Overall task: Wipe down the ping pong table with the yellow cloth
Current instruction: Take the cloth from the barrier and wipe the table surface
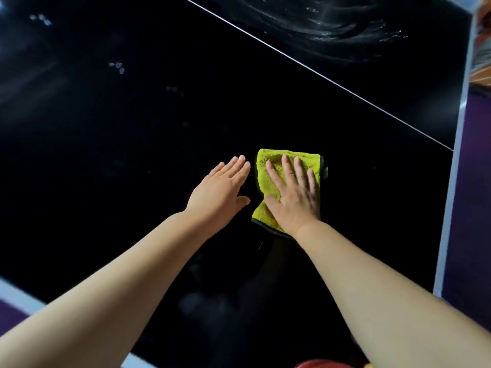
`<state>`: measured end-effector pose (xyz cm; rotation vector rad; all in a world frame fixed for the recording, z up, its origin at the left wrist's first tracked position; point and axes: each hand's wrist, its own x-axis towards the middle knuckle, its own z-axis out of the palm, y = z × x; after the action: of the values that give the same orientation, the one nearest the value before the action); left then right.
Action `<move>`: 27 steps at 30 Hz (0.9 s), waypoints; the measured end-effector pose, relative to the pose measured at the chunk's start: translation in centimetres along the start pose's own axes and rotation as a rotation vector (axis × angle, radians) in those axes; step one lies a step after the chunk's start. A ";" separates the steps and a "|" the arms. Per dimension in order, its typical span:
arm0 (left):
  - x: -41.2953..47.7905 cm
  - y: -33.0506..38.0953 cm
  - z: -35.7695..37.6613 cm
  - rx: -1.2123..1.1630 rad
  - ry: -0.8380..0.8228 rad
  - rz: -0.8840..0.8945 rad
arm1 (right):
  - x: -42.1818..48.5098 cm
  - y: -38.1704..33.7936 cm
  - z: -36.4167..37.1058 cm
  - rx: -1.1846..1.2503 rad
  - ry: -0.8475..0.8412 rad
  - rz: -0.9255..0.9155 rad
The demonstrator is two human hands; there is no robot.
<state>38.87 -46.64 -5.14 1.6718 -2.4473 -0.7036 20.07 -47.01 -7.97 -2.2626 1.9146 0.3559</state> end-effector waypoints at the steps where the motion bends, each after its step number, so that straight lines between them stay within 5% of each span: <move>1: -1.2 -0.1 0.2 -0.006 0.006 0.007 | -1.3 -1.1 0.3 0.005 0.007 -0.023; 15: -18.0 -2.7 0.5 0.114 -0.151 0.118 | -17.0 -12.1 5.2 -0.011 0.124 -0.178; 27: -27.1 0.7 2.4 0.204 -0.294 0.056 | -26.4 -15.9 6.5 0.034 0.066 -0.145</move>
<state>48.20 -21.27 -2.18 1.6617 -2.8447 -0.7637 31.15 -17.55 -7.37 -2.4014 1.7585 0.2305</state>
